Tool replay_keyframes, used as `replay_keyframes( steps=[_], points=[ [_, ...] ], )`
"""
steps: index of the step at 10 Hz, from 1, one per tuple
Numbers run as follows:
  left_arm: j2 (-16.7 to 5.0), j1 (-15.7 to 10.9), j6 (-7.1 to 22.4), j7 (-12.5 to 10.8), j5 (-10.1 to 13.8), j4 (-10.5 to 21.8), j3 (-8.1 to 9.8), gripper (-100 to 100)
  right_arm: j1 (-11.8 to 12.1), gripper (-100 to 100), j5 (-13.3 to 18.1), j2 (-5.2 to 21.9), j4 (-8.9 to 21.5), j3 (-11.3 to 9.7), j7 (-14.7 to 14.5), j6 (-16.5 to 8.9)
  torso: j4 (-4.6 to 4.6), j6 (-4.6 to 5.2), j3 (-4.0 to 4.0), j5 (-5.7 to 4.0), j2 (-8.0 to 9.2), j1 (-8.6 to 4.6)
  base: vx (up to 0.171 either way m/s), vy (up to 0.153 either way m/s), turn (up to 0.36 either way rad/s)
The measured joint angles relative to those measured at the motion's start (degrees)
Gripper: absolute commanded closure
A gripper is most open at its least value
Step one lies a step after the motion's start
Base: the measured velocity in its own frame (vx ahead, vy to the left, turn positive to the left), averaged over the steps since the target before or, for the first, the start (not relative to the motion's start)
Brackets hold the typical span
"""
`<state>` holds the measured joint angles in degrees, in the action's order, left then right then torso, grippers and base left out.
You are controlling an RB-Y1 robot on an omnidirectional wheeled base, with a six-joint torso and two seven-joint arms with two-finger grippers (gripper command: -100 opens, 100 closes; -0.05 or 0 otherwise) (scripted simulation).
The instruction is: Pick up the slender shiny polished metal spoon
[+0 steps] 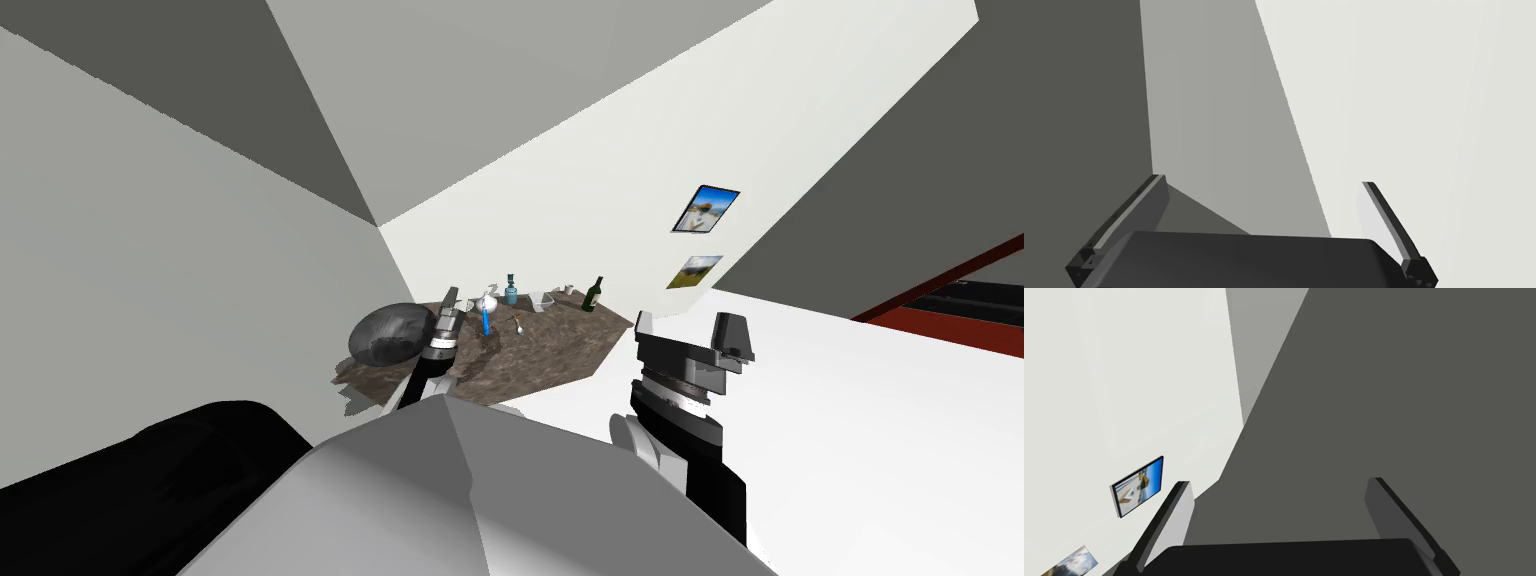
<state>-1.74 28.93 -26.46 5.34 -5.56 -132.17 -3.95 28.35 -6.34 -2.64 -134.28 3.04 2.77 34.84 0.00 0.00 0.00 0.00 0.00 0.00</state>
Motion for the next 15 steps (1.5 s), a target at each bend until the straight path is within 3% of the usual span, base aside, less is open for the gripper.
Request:
replay_keyframes(
  steps=[7, 13, 15],
  points=[
    [-9.16, 2.54, 7.74, 1.21, -0.85, 2.26, 2.83, -100, 0.00, 0, 0.00, -0.01, 0.00, -0.01, 0.00, 0.00, -0.01, 0.01, -0.03, -0.09, -0.05, -0.39, 0.016, -0.088, -0.076],
    [-17.98, 6.45, 18.82, 3.09, -2.76, 4.02, 6.36, -100, 0.00, 0, 0.00, -0.01, 0.00, -0.01, 0.00, 0.00, -0.01, 0.01, -0.02, -0.11, -0.03, -0.47, 0.018, -0.117, -0.100],
    [-19.71, 7.59, 21.00, 3.43, -3.04, 4.49, 7.17, -100, 0.00, 0, 0.00, -0.01, 0.00, -0.01, 0.00, 0.00, 0.00, 0.00, -0.01, -0.08, -0.02, -0.31, 0.021, -0.092, -0.094]
  ],
)
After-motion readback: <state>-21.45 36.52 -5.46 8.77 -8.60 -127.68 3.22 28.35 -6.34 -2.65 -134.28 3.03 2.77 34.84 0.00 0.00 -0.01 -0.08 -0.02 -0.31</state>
